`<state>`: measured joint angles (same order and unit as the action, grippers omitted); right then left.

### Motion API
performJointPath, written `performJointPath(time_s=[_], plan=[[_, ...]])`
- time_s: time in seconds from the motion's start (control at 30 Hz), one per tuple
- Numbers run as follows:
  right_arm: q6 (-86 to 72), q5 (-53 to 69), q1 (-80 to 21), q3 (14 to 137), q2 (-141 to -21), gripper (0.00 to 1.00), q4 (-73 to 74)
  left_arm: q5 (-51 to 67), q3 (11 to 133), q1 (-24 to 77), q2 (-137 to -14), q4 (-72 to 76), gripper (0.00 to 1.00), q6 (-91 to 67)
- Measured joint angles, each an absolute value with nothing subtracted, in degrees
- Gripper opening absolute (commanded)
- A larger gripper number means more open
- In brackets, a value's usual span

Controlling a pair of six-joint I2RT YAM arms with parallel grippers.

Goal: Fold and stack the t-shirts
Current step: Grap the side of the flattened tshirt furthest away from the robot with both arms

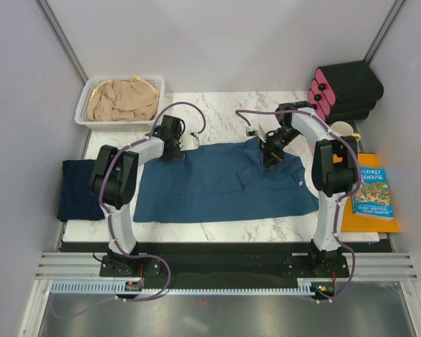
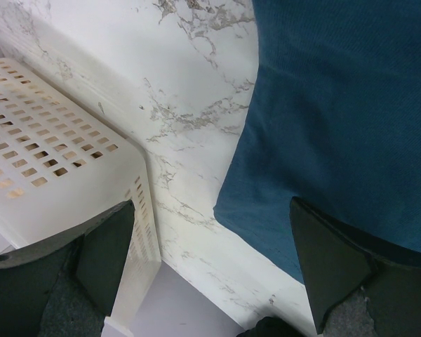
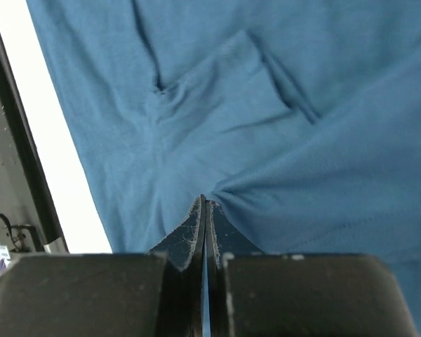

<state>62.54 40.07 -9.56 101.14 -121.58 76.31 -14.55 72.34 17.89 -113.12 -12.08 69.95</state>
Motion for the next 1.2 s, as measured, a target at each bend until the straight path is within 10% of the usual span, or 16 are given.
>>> performJointPath(time_s=[0.17,0.5,1.2], plan=[[63.29,39.55,-11.99,97.80,-121.56,0.05,76.31,-14.57,72.25,17.91,-113.12,-12.01,0.99,69.95],[63.07,39.11,-15.70,96.25,-121.58,0.47,76.71,-14.72,72.25,18.09,-113.12,-11.97,0.99,69.95],[61.98,42.98,-13.58,90.04,-121.23,0.69,76.93,-14.87,71.99,18.15,-113.10,-11.64,0.99,69.95]])
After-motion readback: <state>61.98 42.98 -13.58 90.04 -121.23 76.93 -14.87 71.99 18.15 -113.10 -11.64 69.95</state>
